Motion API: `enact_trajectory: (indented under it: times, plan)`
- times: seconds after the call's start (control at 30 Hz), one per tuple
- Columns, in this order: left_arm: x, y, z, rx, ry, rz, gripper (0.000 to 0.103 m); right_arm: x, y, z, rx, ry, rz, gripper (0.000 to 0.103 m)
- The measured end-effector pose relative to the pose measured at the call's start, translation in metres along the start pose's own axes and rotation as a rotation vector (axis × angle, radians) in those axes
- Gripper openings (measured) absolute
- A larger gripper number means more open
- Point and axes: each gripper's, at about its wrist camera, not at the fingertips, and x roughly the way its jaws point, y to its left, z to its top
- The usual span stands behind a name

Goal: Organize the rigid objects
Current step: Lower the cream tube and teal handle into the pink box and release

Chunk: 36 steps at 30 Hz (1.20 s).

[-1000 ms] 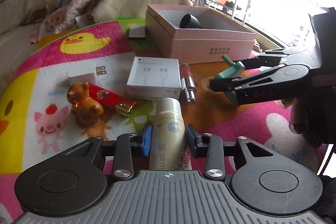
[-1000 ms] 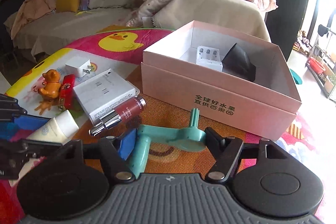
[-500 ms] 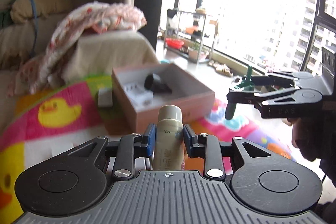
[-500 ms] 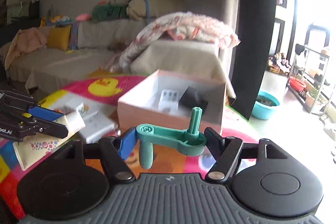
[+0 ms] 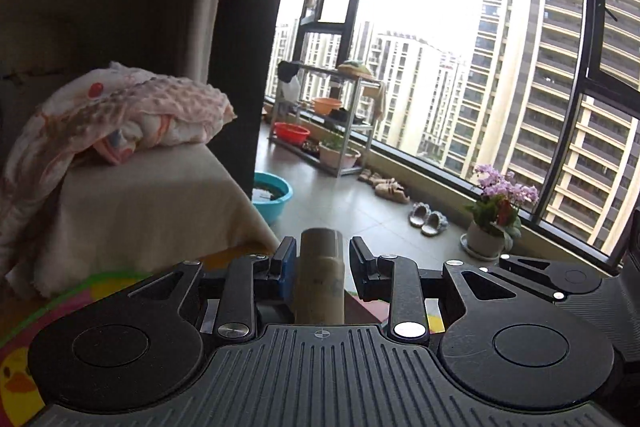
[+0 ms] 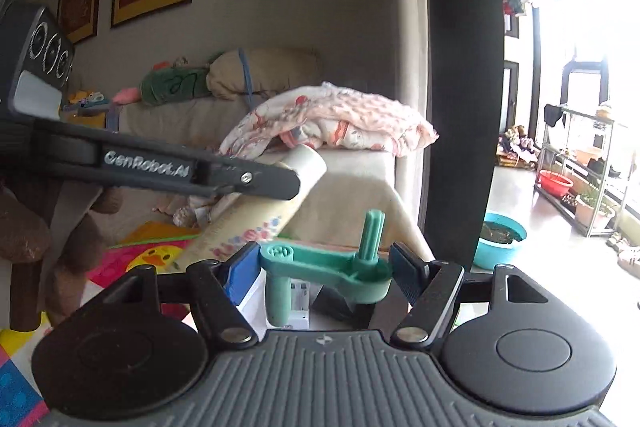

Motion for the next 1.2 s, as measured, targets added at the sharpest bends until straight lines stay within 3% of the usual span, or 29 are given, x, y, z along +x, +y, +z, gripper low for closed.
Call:
enact_trajectory:
  times: [0.17, 0.27, 0.4, 0.57, 0.73, 0.87, 1.0, 1.2]
  plan:
    - [-0.012, 0.031, -0.027, -0.033, 0.000, 0.051, 0.033, 0.011, -0.001, -0.031, 0.043, 0.077, 0.052, 0.078]
    - [-0.037, 0.042, -0.053, -0.060, -0.003, 0.114, 0.033, 0.009, 0.008, -0.061, -0.003, 0.133, 0.045, 0.078]
    - [-0.079, 0.062, -0.092, -0.185, -0.016, 0.215, 0.033, 0.004, 0.025, -0.094, -0.078, 0.204, 0.046, 0.078]
    - [-0.117, 0.089, -0.139, -0.365, 0.013, 0.298, 0.033, 0.000, 0.046, -0.113, -0.080, 0.268, 0.125, 0.078]
    - [-0.122, 0.105, -0.146, -0.417, 0.046, 0.326, 0.033, 0.000, 0.074, -0.120, -0.122, 0.295, 0.180, 0.078]
    - [-0.098, 0.105, -0.114, -0.370, 0.053, 0.277, 0.033, 0.003, 0.087, -0.123, -0.149, 0.297, 0.172, 0.078]
    - [-0.035, 0.131, -0.078, -0.426, 0.119, 0.197, 0.033, 0.008, 0.086, -0.126, -0.129, 0.326, 0.170, 0.078]
    - [0.063, 0.162, -0.048, -0.344, 0.216, 0.327, 0.033, 0.009, 0.074, -0.128, -0.055, 0.330, 0.181, 0.080]
